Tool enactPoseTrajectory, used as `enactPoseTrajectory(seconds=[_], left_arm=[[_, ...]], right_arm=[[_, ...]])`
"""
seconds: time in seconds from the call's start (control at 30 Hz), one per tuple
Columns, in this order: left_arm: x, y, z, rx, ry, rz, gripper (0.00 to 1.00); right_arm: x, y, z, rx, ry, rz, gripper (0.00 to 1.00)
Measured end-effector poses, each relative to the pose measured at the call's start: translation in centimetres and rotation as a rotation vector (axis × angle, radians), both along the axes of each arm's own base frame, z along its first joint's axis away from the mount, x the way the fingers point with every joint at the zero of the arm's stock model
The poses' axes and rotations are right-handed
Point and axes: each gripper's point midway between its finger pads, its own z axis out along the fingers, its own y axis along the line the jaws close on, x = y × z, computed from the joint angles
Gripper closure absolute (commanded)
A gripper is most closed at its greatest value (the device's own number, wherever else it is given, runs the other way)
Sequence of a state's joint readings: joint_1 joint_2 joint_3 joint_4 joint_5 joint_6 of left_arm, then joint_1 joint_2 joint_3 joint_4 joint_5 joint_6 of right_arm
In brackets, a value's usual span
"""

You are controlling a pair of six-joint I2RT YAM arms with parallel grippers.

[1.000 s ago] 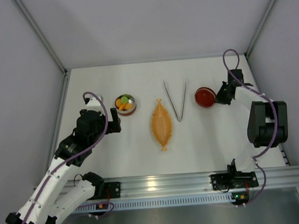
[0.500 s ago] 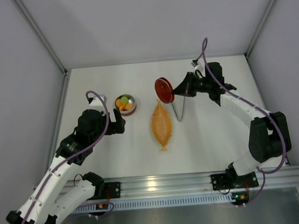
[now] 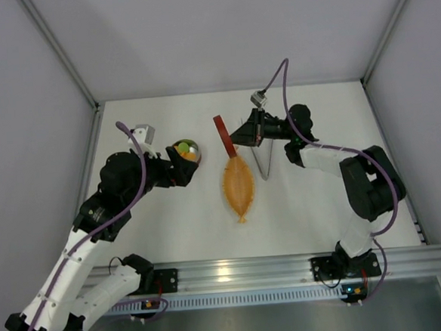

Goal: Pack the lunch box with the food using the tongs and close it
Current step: Pick up the box lid from the center of the board.

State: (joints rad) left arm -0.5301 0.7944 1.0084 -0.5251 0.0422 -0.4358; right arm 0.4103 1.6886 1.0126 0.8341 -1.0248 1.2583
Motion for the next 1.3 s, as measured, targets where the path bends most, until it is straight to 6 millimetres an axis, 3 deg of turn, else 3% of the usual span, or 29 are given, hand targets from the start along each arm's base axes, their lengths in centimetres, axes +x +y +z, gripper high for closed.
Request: enactPoseTrajectory(seconds=[0.3, 0.7, 1.03, 1.3], left_arm=[[-0.3, -1.4, 1.9, -0.082, -0.03, -0.059, 0.01], [0.9, -3.1, 3.4, -0.168, -0.05, -0.083, 0.01], [2.5, -5.6, 7.1, -0.326, -0.137, -0.14, 0.01], [3.8, -7.1, 6.7, -0.353, -0.122, -0.169, 0.01]], right_arm=[[0.7, 1.2, -2.5, 0.091, 0.404, 0.093, 1.0], [-1.4, 2.6, -0.3, 0.129, 0.409, 0.171, 1.0], [-2.0, 3.1, 1.1, 0.144, 0.4, 0.194, 1.0], [-1.9, 3.1, 3.1, 0.17, 0.376, 0.203, 1.0]])
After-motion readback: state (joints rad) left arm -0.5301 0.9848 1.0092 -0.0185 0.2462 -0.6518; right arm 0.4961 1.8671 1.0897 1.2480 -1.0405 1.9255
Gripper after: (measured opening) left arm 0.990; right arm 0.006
